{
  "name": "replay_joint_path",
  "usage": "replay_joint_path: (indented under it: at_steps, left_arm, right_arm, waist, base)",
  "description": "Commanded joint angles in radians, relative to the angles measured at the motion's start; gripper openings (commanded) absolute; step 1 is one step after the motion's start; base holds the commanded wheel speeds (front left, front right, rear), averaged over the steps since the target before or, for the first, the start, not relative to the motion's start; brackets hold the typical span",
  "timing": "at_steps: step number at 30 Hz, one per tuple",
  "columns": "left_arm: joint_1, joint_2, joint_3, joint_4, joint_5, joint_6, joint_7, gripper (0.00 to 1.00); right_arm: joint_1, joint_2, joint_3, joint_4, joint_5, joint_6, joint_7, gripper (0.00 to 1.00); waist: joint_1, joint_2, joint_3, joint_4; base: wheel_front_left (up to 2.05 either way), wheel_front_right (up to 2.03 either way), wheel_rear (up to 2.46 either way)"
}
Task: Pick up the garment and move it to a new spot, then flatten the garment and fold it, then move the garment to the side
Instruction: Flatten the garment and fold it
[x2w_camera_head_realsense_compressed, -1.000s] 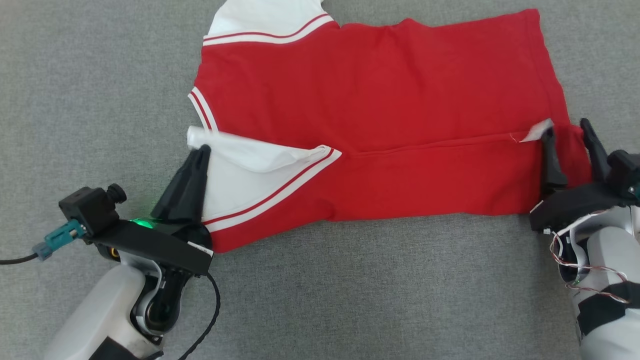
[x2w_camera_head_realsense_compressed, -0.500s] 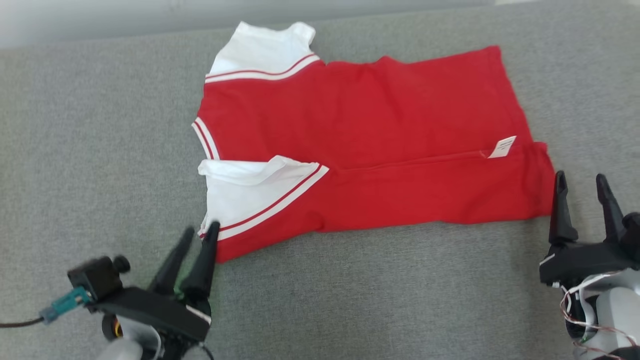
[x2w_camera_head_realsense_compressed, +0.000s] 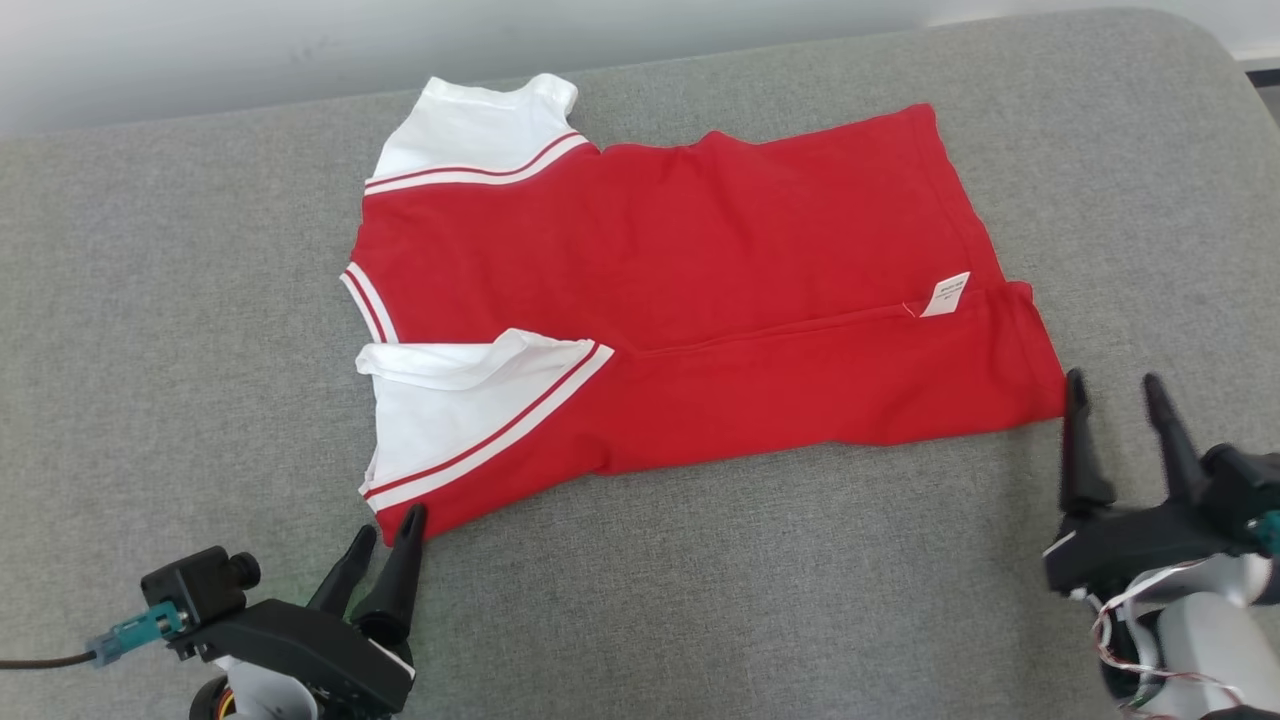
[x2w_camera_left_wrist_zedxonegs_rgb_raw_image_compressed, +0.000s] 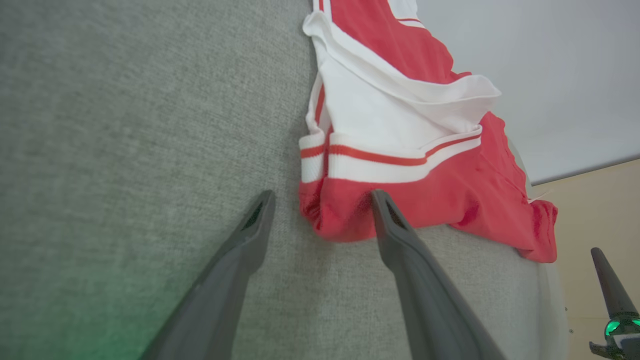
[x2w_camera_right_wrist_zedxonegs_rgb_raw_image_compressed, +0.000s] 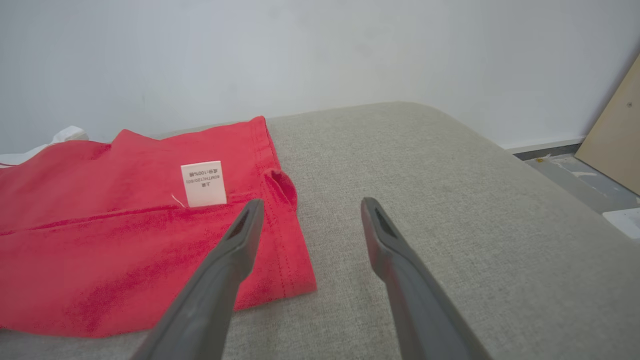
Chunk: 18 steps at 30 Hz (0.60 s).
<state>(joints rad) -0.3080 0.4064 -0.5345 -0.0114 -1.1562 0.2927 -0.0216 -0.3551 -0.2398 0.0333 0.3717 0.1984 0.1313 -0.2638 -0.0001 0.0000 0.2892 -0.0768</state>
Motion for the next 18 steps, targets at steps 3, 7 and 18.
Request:
replay_joint_path:
  at_steps: [3, 7, 18]
  left_arm:
    - [0.033, 0.013, -0.019, 0.003, -0.024, 0.009, 0.039, 0.00]
    - [0.041, 0.027, -0.010, -0.013, -0.028, 0.015, 0.046, 0.00]
    - [0.039, 0.045, -0.009, -0.040, -0.022, 0.000, 0.046, 0.00]
  right_arm:
    - [0.010, -0.002, 0.089, 0.041, 0.115, -0.001, -0.001, 1.00]
    - [-0.028, -0.034, 0.135, 0.133, 0.266, -0.001, -0.001, 1.00]
    - [-0.145, -0.085, 0.239, 0.340, 0.465, -0.001, -0.001, 1.00]
  waist:
    - [0.0001, 0.0000, -0.003, -0.001]
    - [0.0001, 0.0000, -0.010, 0.002]
    - [0.0001, 0.0000, -0.009, 0.017]
  base:
    - [0.00, 0.00, 0.00]
    - [0.00, 0.00, 0.00]
    - [0.00, 0.00, 0.00]
